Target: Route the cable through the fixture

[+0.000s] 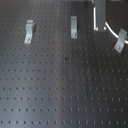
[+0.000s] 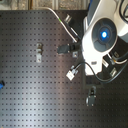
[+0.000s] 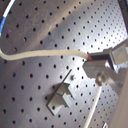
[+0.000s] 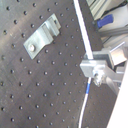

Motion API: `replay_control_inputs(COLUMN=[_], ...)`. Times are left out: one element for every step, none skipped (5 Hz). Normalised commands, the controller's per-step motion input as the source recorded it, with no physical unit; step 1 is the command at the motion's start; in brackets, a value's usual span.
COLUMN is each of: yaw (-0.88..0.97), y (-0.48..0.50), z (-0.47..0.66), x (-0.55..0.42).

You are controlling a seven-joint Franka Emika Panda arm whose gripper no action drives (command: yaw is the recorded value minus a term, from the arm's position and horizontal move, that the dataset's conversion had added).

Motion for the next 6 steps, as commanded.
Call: replay_control_inputs(yaw=[0.0, 0.05, 0.41, 0.57, 0.71, 0.74], y=[-0.001, -0.016, -0.018, 0.047, 0.042, 0.04], z=[0.0, 0.33, 0.33, 0.28, 0.31, 0.35], x=[-0.011, -0.268, -0.381, -0.278, -0.153, -0.065])
